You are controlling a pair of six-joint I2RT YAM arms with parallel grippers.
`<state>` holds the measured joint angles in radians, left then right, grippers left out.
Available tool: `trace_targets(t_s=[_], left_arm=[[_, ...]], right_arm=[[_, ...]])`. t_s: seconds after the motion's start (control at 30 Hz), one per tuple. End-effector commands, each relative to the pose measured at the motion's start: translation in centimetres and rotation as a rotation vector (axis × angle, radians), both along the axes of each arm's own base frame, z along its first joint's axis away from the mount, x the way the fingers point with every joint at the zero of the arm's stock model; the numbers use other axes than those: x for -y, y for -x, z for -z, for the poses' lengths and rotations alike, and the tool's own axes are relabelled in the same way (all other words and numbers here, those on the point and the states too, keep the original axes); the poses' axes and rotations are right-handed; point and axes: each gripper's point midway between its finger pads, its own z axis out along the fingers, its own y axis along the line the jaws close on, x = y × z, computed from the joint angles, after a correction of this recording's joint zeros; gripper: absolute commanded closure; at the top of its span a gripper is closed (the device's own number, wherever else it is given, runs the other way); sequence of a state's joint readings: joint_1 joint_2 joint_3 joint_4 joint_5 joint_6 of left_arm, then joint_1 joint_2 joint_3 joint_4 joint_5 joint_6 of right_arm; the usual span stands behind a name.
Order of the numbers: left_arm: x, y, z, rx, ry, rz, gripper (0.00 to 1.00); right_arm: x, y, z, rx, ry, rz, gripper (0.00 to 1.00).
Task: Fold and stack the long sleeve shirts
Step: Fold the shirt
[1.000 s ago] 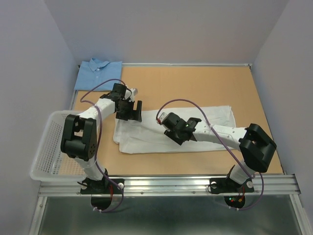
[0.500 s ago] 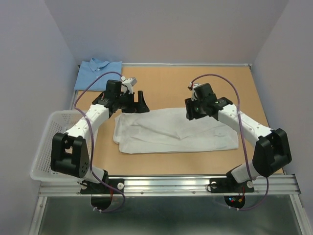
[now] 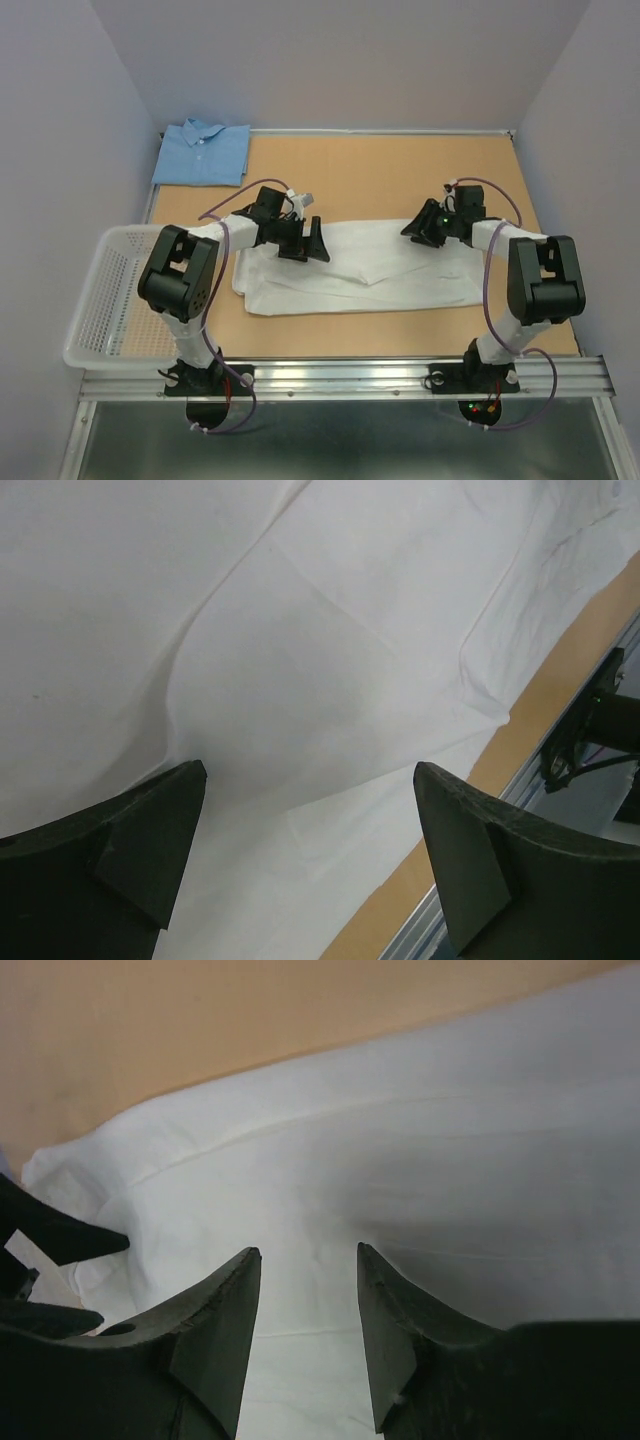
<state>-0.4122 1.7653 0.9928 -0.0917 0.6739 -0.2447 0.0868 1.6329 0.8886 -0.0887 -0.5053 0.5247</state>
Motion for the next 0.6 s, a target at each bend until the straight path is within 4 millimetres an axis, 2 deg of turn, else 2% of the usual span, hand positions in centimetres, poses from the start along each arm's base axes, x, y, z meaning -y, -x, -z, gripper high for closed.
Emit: trace_targets(t_s=[0.0, 0.03, 0.1, 0.13, 0.17, 0.2, 0.27, 0.3, 0.4, 0.43, 0.47, 0.5, 0.53, 0.57], left_arm=[[-1.6, 1.9, 1.7, -0.022, -0.048, 0.023, 0.01], [-2.3, 2.6, 2.5, -0.043, -0.066, 0.014, 0.01], [-3.0, 3.2, 3.2, -0.062, -0.085, -0.002, 0.01], [-3.6, 3.9, 3.6, -0.082, -0.101, -0.005, 0.01], [-4.1, 4.0, 3.7, -0.083, -0.115, -0.012, 0.01], [-4.8, 4.0, 3.6, -0.075, -0.15, -0.022, 0.01], [-5.4, 3.9, 3.0, -0.046, -0.185, -0.02, 0.01], [-5.5, 3.0, 1.4, 0.012, -0.192, -0.023, 0.01], [-5.0, 1.4, -2.1, 0.129, -0.157, -0.027, 0.01], [-4.8, 0.3, -4.3, 0.191, -0.142, -0.049, 0.01], [-4.8, -0.2, -5.1, 0.213, -0.136, -0.063, 0.01], [-4.7, -1.1, -6.5, 0.241, -0.124, -0.101, 0.01], [-4.6, -1.4, -6.8, 0.245, -0.118, -0.119, 0.01], [-4.6, -1.7, -7.0, 0.241, -0.108, -0.141, 0.01]], right_arm=[[4.0, -1.5, 1.5, 0.019, -0.121, 0.127, 0.52], [5.6, -1.7, 2.5, 0.013, -0.134, 0.175, 0.54], [7.4, -1.7, 3.5, -0.003, -0.114, 0.233, 0.55], [8.2, -1.7, 3.8, -0.007, -0.102, 0.261, 0.55], [9.6, -1.9, 3.8, 0.001, -0.077, 0.309, 0.55], [10.1, -2.0, 3.6, 0.012, -0.059, 0.319, 0.55], [10.3, -2.5, 2.0, 0.059, -0.046, 0.313, 0.55], [10.2, -3.2, -0.3, 0.118, -0.046, 0.295, 0.54], [8.2, -3.1, -3.3, 0.179, -0.047, 0.192, 0.53], [7.3, -3.0, -4.8, 0.197, -0.049, 0.155, 0.53], [5.1, -2.4, -5.8, 0.21, -0.073, 0.077, 0.52], [3.7, -1.9, -6.7, 0.221, -0.099, 0.031, 0.52], [2.2, -1.3, -7.3, 0.225, -0.126, -0.018, 0.52], [-0.9, -0.2, -8.1, 0.227, -0.157, -0.11, 0.52]])
